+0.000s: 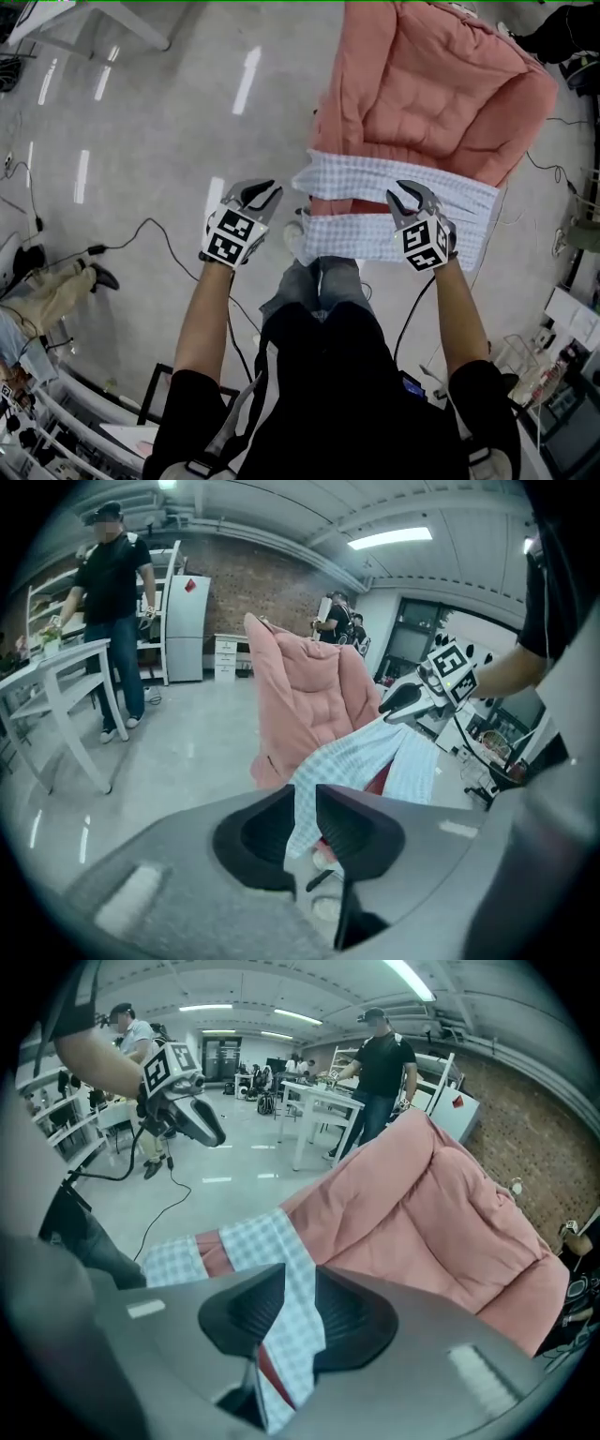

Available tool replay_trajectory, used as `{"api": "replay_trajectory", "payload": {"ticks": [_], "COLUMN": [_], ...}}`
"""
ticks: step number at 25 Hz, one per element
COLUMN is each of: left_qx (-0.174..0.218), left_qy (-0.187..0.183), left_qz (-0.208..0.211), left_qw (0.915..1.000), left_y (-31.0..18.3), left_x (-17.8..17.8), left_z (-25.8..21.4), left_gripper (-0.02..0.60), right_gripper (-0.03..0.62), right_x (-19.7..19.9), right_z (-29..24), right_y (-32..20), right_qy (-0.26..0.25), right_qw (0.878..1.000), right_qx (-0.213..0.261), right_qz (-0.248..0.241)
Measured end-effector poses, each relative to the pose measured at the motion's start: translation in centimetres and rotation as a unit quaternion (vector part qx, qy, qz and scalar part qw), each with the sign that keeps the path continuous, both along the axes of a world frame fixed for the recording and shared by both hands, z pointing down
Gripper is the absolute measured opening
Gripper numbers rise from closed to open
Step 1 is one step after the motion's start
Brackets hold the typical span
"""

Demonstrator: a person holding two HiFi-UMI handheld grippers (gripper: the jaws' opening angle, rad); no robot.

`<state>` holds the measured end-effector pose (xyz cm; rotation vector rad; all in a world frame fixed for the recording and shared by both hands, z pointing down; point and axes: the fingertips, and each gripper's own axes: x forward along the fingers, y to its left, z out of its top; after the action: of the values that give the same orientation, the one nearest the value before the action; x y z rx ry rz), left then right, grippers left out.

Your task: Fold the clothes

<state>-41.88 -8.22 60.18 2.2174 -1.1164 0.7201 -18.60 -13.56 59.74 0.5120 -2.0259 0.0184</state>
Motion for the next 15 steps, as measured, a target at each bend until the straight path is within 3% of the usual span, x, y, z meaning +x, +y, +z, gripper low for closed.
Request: {"api": "replay_trajectory", "payload": {"ticks": [7,15], "left_qx": [0.013,0.006], "left_qy": [-0.048,-0.043], "left_qz": [0.130,0.168], "left_qw": [0.9903,0.9848], "left_y": [-5.0,-8.5], "left_x": [4.2,5.1], "left_z": [7.7,11.8], "left_gripper": [0.080,0.082], "right_gripper": [0.109,0.109], "right_x": [-0.5,0.8], "right_z": [2.6,5.1], "right_y": [-2.0,-3.9], "right_qy": [-0.018,-0.028], "right_qw": [1.000,0.999], "right_qx": [-0.008,-0.018], "right_qz": [-0.009,-0.015]}}
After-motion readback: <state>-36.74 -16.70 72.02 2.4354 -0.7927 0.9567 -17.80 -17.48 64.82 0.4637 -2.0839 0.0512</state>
